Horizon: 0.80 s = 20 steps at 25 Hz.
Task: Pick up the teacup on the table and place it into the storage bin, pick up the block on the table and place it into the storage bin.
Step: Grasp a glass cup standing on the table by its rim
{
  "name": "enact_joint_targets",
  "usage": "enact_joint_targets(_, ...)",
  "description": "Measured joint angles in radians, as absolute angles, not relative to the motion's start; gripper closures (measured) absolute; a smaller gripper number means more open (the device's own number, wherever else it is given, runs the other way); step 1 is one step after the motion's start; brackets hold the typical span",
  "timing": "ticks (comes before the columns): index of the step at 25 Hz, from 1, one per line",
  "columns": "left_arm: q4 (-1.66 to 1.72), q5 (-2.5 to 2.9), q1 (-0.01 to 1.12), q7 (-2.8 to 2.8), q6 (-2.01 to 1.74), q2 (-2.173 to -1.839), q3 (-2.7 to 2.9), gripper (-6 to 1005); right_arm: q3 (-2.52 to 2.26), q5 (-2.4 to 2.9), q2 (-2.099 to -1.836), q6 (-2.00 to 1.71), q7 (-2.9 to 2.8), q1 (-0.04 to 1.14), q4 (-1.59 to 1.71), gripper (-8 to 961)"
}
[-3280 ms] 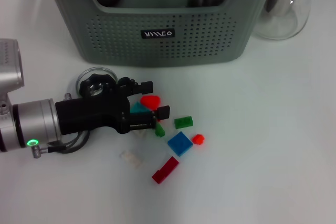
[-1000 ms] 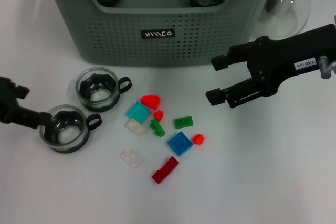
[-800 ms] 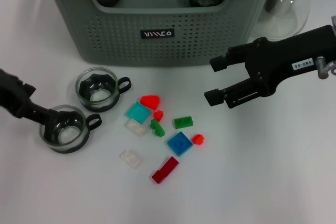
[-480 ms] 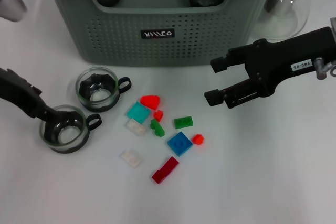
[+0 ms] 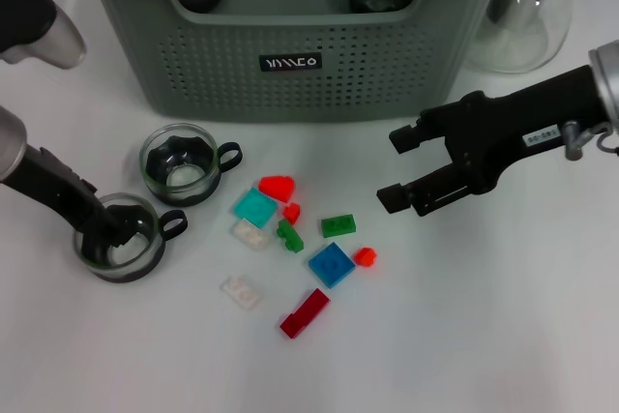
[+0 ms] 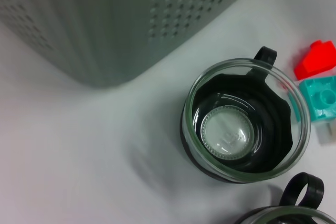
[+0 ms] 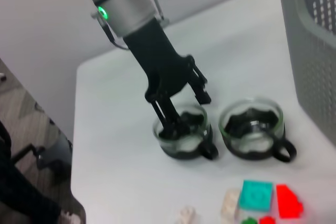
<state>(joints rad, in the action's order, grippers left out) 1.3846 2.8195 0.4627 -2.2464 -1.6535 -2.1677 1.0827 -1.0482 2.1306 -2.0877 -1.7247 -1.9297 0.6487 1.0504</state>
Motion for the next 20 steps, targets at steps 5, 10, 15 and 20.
enact_joint_targets(5, 1.349, 2.819, 0.472, -2.247, -1.643, -2.169, 1.086, 196, -1.054, 2.221, -2.095, -1.677, -1.934, 0.689, 1.002, 12)
enact_joint_targets(10, 1.338, 2.819, 0.475, -2.247, -1.639, -2.17, 1.087, 390, -1.087, 2.289, -2.097, -1.617, -1.947, 0.713, 0.968, 13)
enact_joint_targets(15, 1.335, 2.816, 0.476, -2.248, -1.639, -2.171, 1.094, 434, -1.098, 2.308, -2.097, -1.597, -1.953, 0.725, 0.952, 12)
enact_joint_targets(20, 1.298, 2.819, 0.492, -2.265, -1.635, -2.169, 1.099, 587, -1.097, 2.309, -2.097, -1.594, -1.953, 0.725, 0.951, 13)
